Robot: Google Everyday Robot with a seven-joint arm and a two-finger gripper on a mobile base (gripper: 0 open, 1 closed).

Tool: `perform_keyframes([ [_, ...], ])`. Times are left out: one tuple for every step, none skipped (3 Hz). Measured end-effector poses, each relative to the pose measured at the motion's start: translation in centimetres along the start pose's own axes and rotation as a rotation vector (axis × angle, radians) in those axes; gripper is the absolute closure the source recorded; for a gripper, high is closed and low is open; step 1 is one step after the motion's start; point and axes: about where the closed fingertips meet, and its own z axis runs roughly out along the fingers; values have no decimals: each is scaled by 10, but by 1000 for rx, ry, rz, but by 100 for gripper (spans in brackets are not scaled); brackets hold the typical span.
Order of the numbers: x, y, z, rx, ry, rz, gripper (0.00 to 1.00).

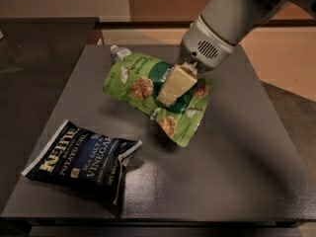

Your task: Move green rice chip bag near blue chip bag

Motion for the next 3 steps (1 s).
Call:
perform_keyframes([
  [-9,17,15,-69,17,-39,58],
  [-15,30,24,-113,33,-67,36],
  [-19,39,31,-140,46,-86,12],
])
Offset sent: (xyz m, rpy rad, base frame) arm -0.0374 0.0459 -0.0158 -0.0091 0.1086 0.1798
